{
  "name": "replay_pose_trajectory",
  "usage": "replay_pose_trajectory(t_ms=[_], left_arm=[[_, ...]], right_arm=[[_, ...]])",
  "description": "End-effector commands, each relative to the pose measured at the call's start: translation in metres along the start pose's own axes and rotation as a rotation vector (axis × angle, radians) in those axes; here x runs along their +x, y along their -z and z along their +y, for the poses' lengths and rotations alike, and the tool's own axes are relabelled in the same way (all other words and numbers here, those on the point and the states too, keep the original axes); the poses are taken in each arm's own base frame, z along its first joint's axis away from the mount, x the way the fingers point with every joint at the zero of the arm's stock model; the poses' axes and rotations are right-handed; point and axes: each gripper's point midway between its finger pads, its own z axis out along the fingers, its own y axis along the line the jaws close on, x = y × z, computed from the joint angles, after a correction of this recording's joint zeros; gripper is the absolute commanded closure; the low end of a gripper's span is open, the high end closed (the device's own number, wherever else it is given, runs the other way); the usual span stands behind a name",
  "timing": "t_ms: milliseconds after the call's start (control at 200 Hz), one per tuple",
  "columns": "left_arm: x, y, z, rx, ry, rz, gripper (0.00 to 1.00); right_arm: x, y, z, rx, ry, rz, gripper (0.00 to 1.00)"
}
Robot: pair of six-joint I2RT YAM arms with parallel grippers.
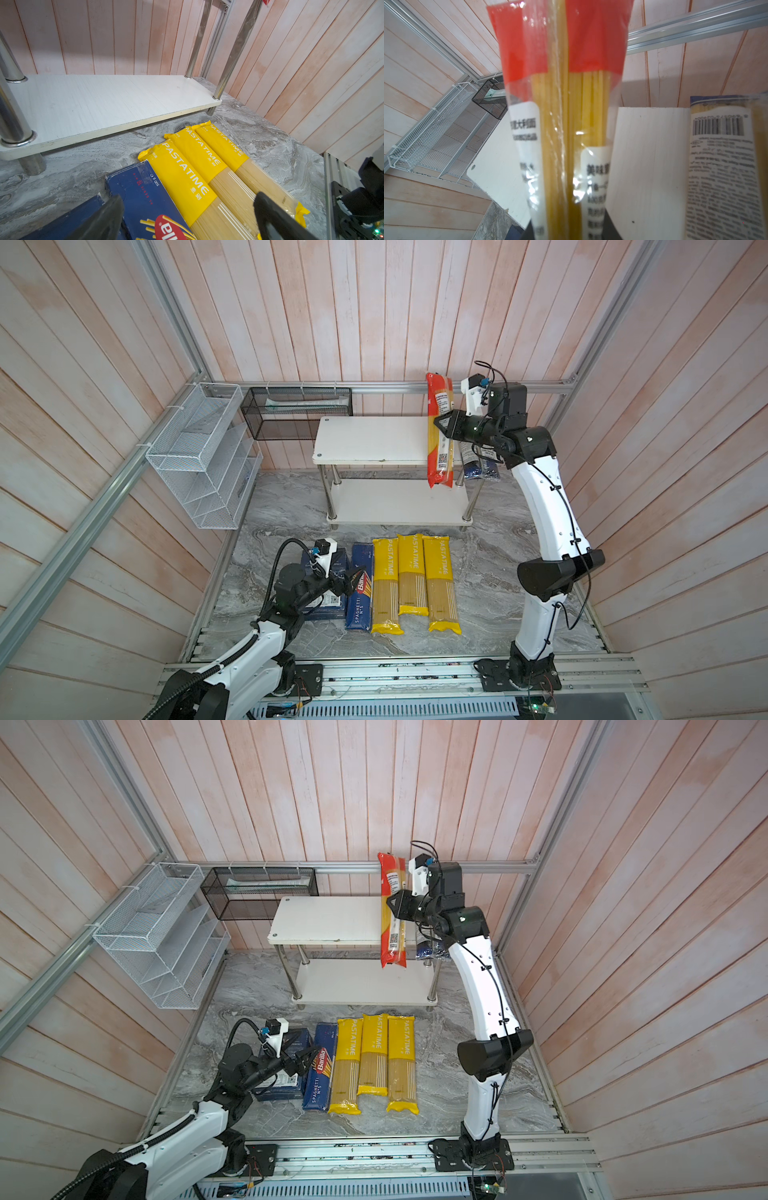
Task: Arrange pasta packages on shelves
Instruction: Place the pasta bag on the shelf.
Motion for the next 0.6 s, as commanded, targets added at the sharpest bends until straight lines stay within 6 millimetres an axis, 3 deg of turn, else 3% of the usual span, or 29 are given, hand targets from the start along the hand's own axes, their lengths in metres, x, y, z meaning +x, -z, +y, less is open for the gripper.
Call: replay_pose_trajectory(t_ms=[0,180,300,595], left_arm=[[0.001,0.002,-0.005,0.02,-0.015,-0.011,0.0],[0.0,0.003,-0.005,0.019,-0.017,-0.015,0.0],[0.001,0.002,-0.004,0.016,-0.014,-0.013,0.0],[0.0,0.002,-0.004,0.017,-0.015,-0.013,0.0]], right_arm=[[-0.035,0.004,0.002,-0.032,0.027,-0.126,0.98],[-0.035,0.001,-0.003,-0.03,0.012,-0.138,0.94],[-0.037,0.001,-0.006,-0.025,0.006,-0.142,0.81],[-0.042,0.004,-0.01,-0.02,-0.006,-0.16,0.67]])
